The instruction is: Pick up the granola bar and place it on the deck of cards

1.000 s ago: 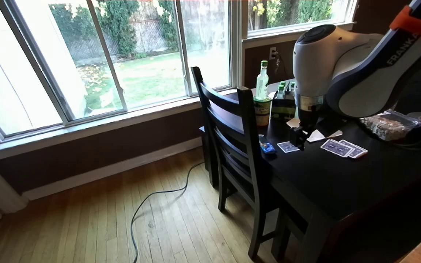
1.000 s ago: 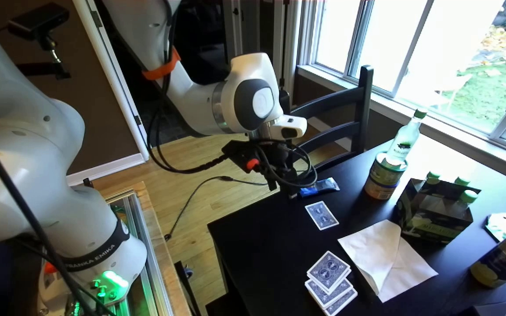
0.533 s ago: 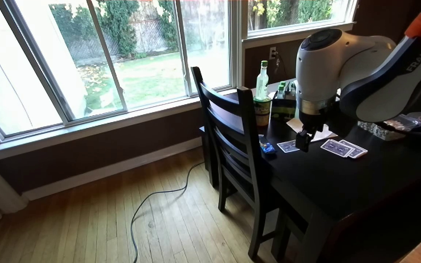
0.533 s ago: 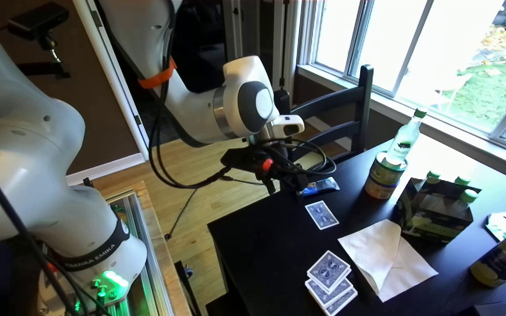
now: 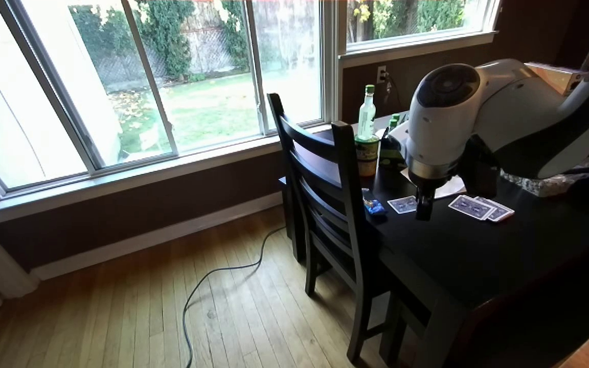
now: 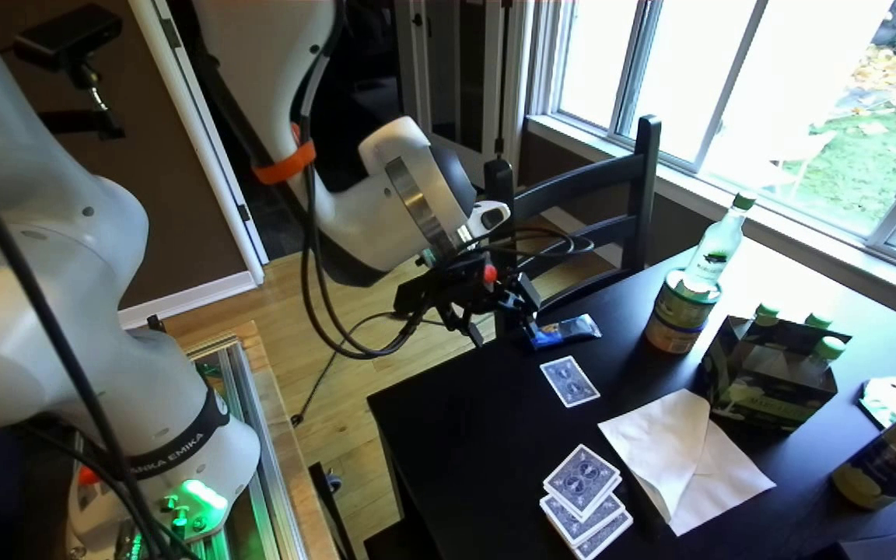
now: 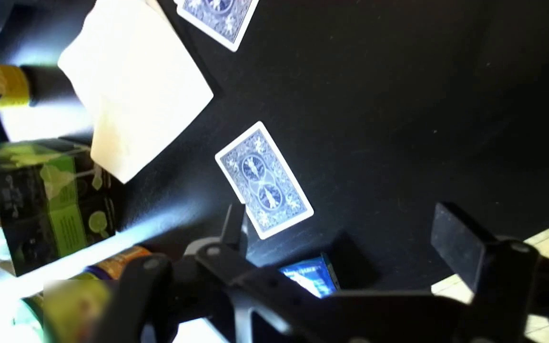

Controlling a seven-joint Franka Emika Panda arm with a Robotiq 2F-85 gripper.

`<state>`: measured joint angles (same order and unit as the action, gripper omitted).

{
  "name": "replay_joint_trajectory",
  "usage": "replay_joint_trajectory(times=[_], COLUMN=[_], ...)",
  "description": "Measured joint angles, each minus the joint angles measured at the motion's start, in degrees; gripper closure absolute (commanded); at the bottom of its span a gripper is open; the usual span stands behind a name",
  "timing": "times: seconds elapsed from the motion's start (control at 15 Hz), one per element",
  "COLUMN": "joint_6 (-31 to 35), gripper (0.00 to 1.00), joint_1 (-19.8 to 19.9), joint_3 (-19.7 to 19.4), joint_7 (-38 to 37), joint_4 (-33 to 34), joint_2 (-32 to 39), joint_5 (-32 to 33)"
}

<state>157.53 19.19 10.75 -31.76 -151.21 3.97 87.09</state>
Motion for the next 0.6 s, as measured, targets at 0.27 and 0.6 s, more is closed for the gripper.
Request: replay_joint_trajectory(times=[0.27,0.6], joint_6=[0.01,0.01], gripper=[0.0,0.0], joint_1=[-1.8,-1.95], joint_3=[1.36,1.65], joint_7=[-6.69,-18.08], joint_4=[4.31,10.69], joint_2=[3.75,10.21], joint_5=[16.66,34.56])
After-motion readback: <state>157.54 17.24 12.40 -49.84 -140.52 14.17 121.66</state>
